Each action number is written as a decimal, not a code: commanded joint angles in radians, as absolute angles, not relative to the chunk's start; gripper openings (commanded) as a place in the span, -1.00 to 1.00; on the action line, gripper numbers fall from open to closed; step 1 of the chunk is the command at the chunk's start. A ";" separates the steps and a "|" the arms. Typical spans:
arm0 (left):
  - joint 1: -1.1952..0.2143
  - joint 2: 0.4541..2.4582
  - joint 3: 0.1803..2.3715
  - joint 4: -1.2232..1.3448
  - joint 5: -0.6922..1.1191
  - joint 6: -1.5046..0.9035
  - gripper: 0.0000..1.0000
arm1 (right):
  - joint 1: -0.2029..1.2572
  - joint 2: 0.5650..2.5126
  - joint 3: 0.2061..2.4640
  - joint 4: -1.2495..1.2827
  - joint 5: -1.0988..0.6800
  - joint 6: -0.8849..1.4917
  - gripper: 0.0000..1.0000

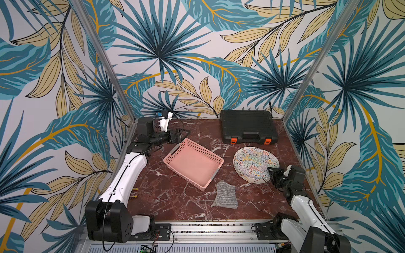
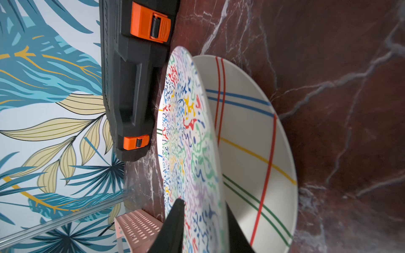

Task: Wipe the wet plate dry
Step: Place the plate on the plate.

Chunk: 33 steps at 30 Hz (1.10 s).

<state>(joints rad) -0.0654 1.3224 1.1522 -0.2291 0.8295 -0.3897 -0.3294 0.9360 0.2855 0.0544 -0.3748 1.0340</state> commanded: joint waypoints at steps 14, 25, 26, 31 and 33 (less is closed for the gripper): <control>-0.055 1.301 1.143 -0.216 0.825 -0.380 1.00 | -0.333 0.929 0.313 -0.198 -0.274 0.928 0.54; -0.051 1.296 1.150 -0.244 0.785 -0.358 1.00 | -0.333 0.864 0.420 -0.469 -0.191 0.893 0.97; -0.051 1.296 1.154 -0.252 0.771 -0.348 1.00 | -0.333 0.851 0.433 -0.494 -0.182 0.890 0.99; -0.050 1.295 1.194 -0.363 0.640 -0.250 1.00 | -0.333 0.770 0.512 -0.617 -0.107 0.868 0.99; -0.050 1.296 1.209 -0.409 0.568 -0.182 1.00 | -0.333 0.744 0.536 -0.637 -0.089 0.848 0.99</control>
